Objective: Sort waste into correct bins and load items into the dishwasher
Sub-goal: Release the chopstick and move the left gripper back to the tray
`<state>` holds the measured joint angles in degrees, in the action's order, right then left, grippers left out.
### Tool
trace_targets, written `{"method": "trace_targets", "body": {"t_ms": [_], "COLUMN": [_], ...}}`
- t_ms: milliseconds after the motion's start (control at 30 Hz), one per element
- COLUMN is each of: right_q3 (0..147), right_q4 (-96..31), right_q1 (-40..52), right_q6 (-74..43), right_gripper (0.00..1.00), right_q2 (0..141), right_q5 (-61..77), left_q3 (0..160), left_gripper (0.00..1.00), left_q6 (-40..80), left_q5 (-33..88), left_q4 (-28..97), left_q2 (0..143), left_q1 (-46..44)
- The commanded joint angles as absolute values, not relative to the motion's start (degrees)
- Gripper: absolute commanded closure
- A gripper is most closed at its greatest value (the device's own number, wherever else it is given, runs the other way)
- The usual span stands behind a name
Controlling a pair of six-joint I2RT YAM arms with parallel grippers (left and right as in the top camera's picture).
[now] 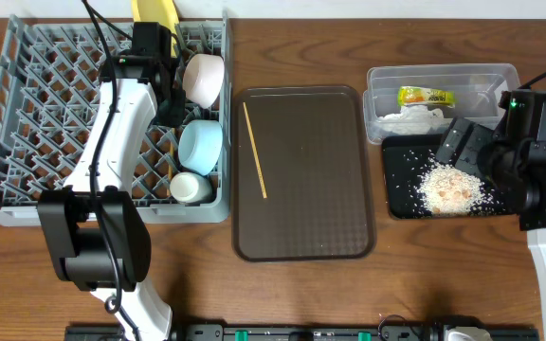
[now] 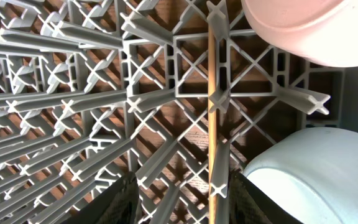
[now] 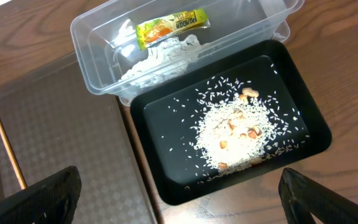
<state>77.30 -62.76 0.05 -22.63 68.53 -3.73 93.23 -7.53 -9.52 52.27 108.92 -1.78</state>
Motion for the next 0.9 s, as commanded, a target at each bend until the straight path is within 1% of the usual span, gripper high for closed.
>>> {"method": "trace_targets", "body": {"t_ms": [0, 200, 300, 400, 467, 533, 633, 733, 867], "right_q3": [77.87, 77.87, 77.87, 77.87, 77.87, 77.87, 77.87, 77.87, 77.87], "right_q4": [-62.81, -62.78, -62.81, -62.81, -62.81, -62.81, -62.81, -62.81, -62.81], "right_q1": [-0.47, -0.47, -0.47, -0.47, -0.47, -0.47, -0.47, -0.47, -0.47], "right_q6": [-23.11, -23.11, -23.11, -23.11, -23.11, -23.11, -23.11, -23.11, -23.11], "right_gripper": [0.01, 0.01, 0.01, 0.01, 0.01, 0.01, 0.01, 0.01, 0.01], "right_q2": [68.64, 68.64, 68.64, 68.64, 68.64, 68.64, 68.64, 68.64, 68.64], "right_q5": [-4.47, -4.47, -4.49, -4.47, -4.47, -4.47, -4.49, -4.49, -4.47], "left_q3": [94.24, 96.40, 96.40, 96.09, 94.89, 93.47, 91.66, 90.24, 89.97], "left_gripper": [0.52, 0.52, 0.52, 0.57, 0.63, 0.66, 0.65, 0.58, 0.58], "left_q6": [-7.86, -5.72, -4.01, 4.69, 13.13, 23.79, 35.09, 37.89, 39.81], "left_q5": [-9.43, -9.34, -4.82, -1.93, -2.20, -4.45, -8.51, -11.44, -12.71], "left_q4": [52.73, 54.13, 55.55, 56.38, 56.14, 56.12, 55.37, 52.40, 49.56], "left_q2": [107.83, 102.00, 99.15, 98.74, 99.29, 100.51, 103.53, 106.83, 111.31], "left_q1": [-2.15, -6.87, -11.44, -17.06, -20.49, -23.79, -28.03, -30.94, -32.12]}}
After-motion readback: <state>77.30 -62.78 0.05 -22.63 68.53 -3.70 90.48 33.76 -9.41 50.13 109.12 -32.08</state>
